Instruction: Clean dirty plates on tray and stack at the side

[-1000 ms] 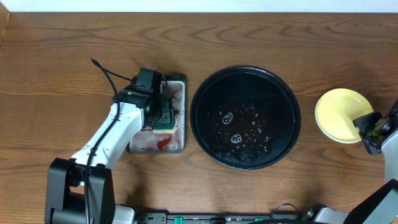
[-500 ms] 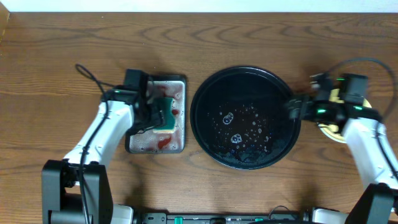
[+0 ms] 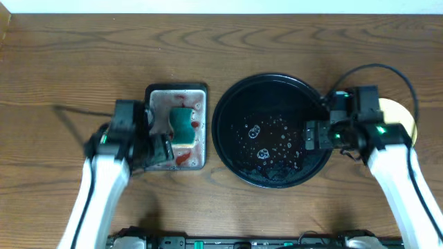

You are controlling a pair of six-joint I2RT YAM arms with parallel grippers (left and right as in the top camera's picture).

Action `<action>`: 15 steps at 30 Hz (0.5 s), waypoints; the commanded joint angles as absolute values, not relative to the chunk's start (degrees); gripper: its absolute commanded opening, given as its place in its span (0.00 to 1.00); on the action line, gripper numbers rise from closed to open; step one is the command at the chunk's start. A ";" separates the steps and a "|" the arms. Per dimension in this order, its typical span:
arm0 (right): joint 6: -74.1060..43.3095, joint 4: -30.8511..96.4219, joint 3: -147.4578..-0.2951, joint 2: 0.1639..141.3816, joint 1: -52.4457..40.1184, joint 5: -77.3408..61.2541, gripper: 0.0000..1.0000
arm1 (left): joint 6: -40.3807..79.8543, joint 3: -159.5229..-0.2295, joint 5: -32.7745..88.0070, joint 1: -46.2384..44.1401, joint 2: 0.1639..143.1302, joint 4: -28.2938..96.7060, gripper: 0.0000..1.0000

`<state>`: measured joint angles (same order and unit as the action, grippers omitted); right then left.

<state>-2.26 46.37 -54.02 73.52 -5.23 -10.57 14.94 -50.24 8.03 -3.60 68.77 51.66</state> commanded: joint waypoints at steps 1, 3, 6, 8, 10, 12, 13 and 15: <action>-2.72 42.96 -48.66 60.90 -5.67 -8.78 0.99 | 9.74 -43.33 8.38 -3.68 52.53 49.56 0.80; -3.64 39.94 -44.99 53.84 -5.67 -8.80 0.99 | 9.45 -41.19 8.36 -3.66 44.27 48.66 0.80; -3.75 36.27 -40.69 45.52 -5.67 -7.62 0.99 | 9.45 -39.57 8.34 -3.66 34.30 46.44 0.80; -3.77 36.25 -38.85 40.97 -5.67 -7.07 0.99 | 9.47 -39.55 8.36 -3.66 28.84 44.99 0.80; -3.79 36.56 -37.41 37.69 -5.67 -7.09 0.99 | 9.47 -39.55 8.36 -3.66 25.06 44.80 0.80; -3.77 38.89 -36.84 35.24 -5.67 -7.09 0.99 | 9.47 -39.55 8.36 -3.66 21.43 44.91 0.81; -3.77 39.90 -36.84 34.89 -5.67 -7.09 0.99 | 9.47 -39.55 8.36 -3.66 20.67 44.91 0.80; -3.79 41.98 -36.84 34.76 -5.67 -7.09 0.99 | 9.47 -39.55 8.36 -3.66 19.81 44.91 0.80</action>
